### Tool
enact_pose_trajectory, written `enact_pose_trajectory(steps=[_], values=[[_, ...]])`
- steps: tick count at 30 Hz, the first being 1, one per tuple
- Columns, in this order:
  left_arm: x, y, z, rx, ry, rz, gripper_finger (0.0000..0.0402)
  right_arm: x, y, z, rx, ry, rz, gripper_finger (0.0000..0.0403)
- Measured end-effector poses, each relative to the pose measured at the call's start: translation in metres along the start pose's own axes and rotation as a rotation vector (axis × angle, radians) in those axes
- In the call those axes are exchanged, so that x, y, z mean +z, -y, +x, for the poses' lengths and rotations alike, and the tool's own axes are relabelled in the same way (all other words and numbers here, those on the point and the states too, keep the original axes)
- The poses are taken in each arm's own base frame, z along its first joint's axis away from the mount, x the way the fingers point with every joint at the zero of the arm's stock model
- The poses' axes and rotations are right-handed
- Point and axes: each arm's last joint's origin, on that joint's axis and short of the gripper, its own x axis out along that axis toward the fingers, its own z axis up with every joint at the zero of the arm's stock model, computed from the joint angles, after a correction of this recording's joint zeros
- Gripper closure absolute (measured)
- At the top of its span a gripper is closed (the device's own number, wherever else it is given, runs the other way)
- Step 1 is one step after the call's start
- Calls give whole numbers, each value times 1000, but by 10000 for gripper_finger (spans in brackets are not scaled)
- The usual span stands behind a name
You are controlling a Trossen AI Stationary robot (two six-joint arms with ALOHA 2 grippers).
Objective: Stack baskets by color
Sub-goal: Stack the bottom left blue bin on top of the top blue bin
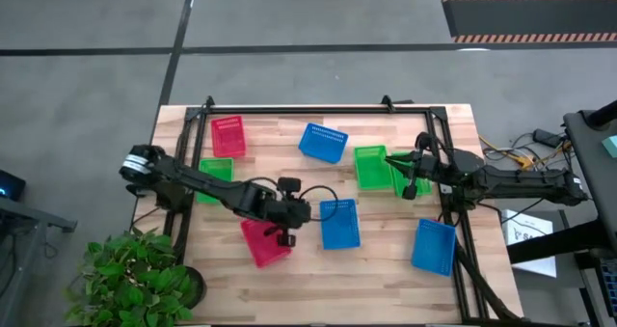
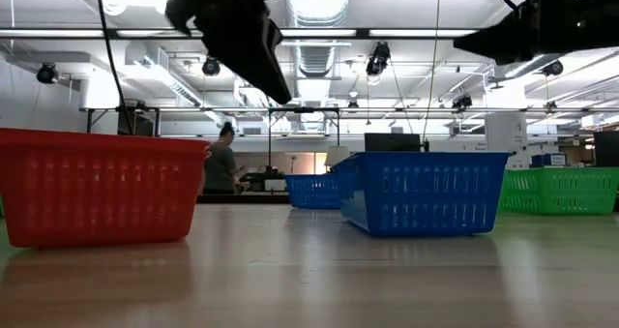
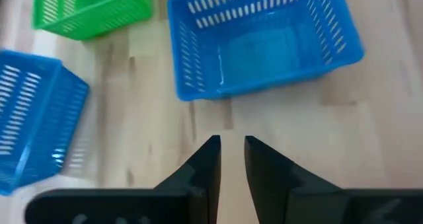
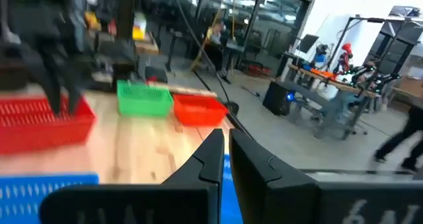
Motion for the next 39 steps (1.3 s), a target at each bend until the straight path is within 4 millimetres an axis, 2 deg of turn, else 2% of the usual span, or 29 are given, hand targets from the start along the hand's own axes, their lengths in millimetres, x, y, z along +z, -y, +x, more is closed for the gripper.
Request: enact_pose_trajectory(steps=[7,17,23,28,34,39], values=[[-14,-31,-8,97,100,54,350,13,-3,4,151,137,196,385],[-16,-56,-31,268,366,285,350,40,-18,24,234,98,298,385],[-23,-64,-44,338,479,281,350,49,-35,45,104,-90,333,385],[-31,-66,-60,350,518,268,350,67,-50,64,117,-211,423,385],[-41,-71,-85,372,585,238,350,88,-72,80,119,-501,541,385],[-58,-69,-96,354,616,187,350,109,-89,90,27,-793,655,385]])
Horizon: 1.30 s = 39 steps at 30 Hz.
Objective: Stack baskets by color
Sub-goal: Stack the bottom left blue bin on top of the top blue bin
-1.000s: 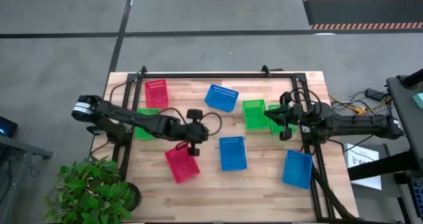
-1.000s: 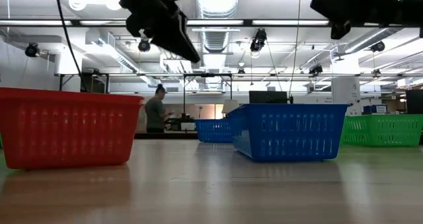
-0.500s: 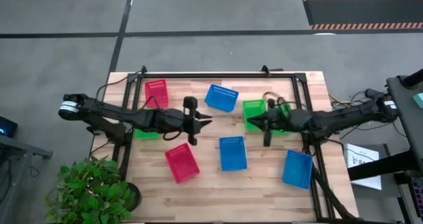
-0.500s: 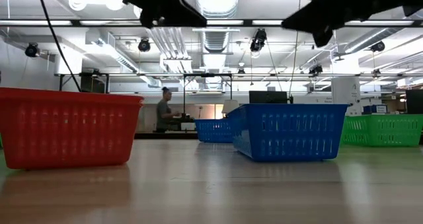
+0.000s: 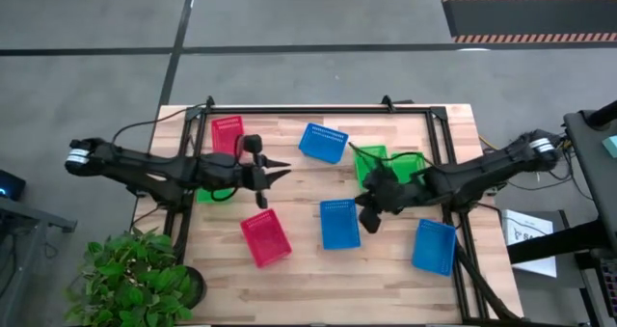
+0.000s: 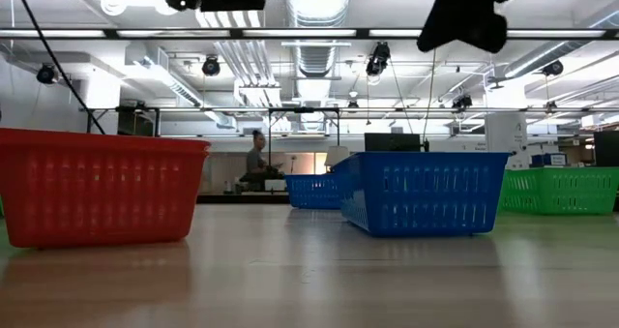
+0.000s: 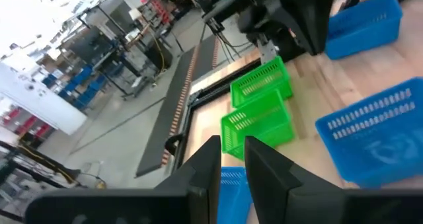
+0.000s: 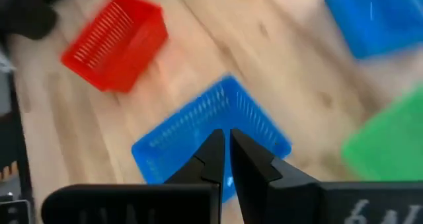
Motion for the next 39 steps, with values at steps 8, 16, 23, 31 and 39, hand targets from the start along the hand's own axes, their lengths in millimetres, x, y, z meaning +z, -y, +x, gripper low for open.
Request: enact_pose_trajectory(steps=[8,16,23,31,39], values=[[-14,3,-13,1,6,-42,350,8,-51,19,-67,-229,119,385],[-16,3,-15,5,23,-66,350,7,-91,44,-40,-378,198,373],[-13,6,-19,-14,42,-65,350,1,-117,62,43,-539,88,299],[-8,0,-31,-2,89,-81,350,10,-127,78,-177,-564,261,250],[-5,-12,-51,34,155,-113,350,31,-134,113,-224,-512,301,252]])
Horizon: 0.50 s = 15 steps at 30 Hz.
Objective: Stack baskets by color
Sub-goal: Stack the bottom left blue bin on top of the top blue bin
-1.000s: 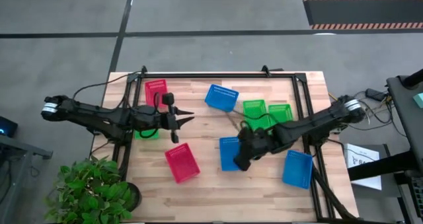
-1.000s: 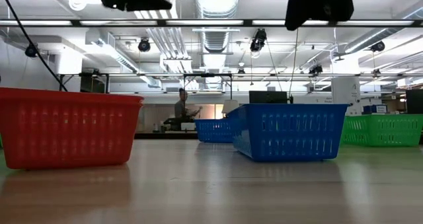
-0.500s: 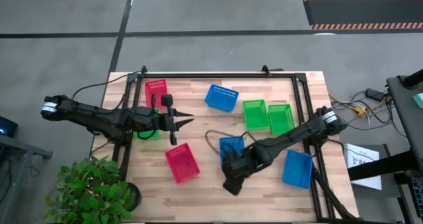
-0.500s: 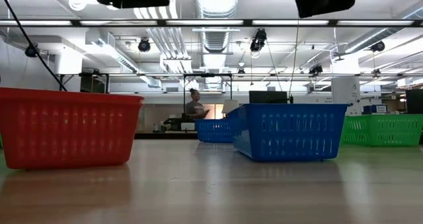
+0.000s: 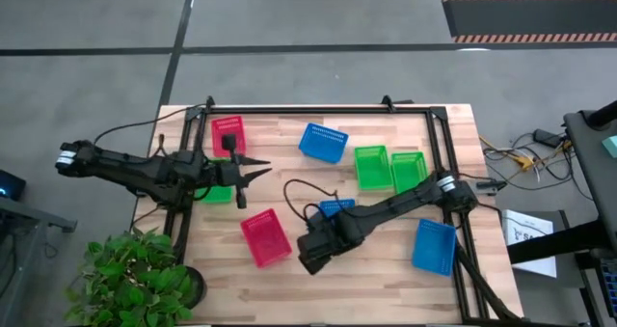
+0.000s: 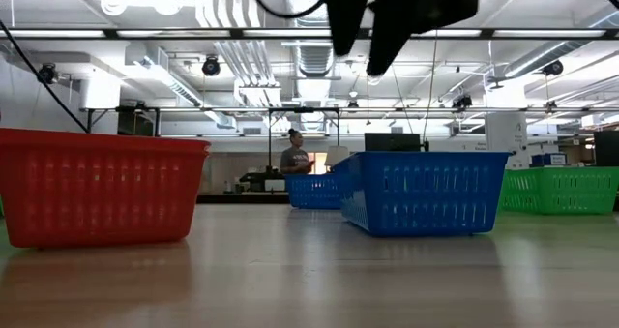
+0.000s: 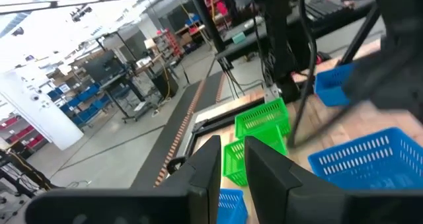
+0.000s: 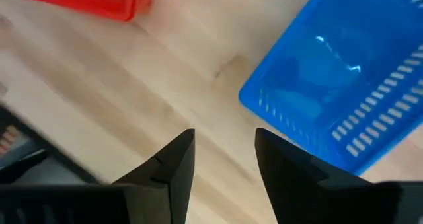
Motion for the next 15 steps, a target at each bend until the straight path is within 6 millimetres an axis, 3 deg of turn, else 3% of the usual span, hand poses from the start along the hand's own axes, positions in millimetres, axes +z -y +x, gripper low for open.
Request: enact_pose_trajectory(steps=[15], values=[[-2,-2,-7,8,16,-6,350,44,10,47,-160,-36,5,250]])
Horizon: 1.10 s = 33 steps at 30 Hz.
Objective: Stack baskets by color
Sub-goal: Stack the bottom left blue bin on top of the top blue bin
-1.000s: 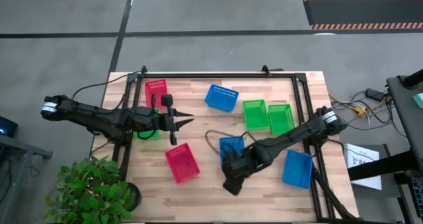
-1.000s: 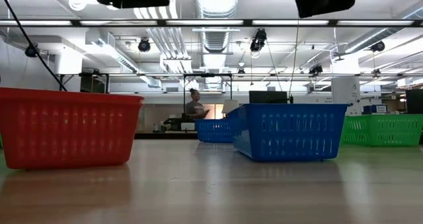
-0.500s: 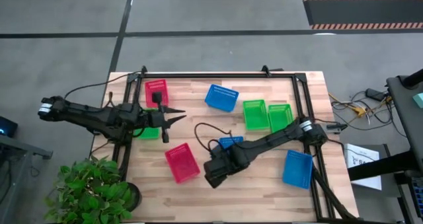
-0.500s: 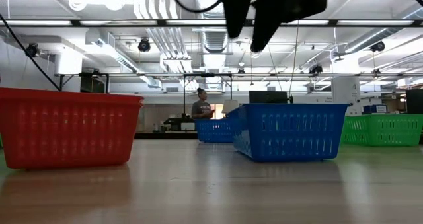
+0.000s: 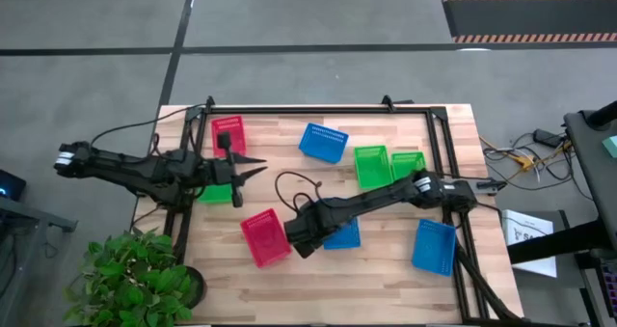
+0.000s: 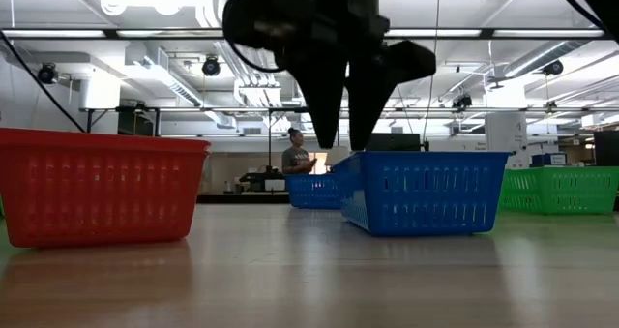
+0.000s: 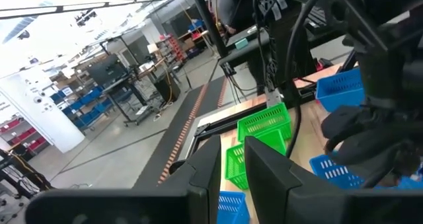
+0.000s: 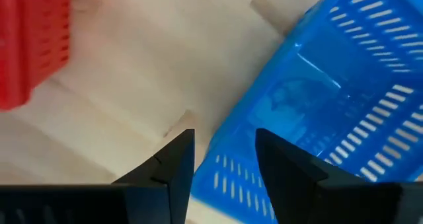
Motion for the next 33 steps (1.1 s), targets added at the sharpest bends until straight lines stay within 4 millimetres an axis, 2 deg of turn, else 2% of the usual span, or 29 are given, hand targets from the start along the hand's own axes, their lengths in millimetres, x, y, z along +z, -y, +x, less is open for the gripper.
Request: enact_pose_trajectory(steps=[6,10,21,28,33], values=[[0,1,2,1,1,4,350,6,0,19,-44,-13,-11,251],[0,0,1,1,3,3,350,7,1,24,-70,8,-37,266],[0,0,1,2,5,0,350,8,1,21,-75,47,-56,386],[0,0,1,2,4,0,350,6,2,15,-83,41,-100,389],[0,0,1,2,4,0,350,4,8,-6,-101,27,-208,390]])
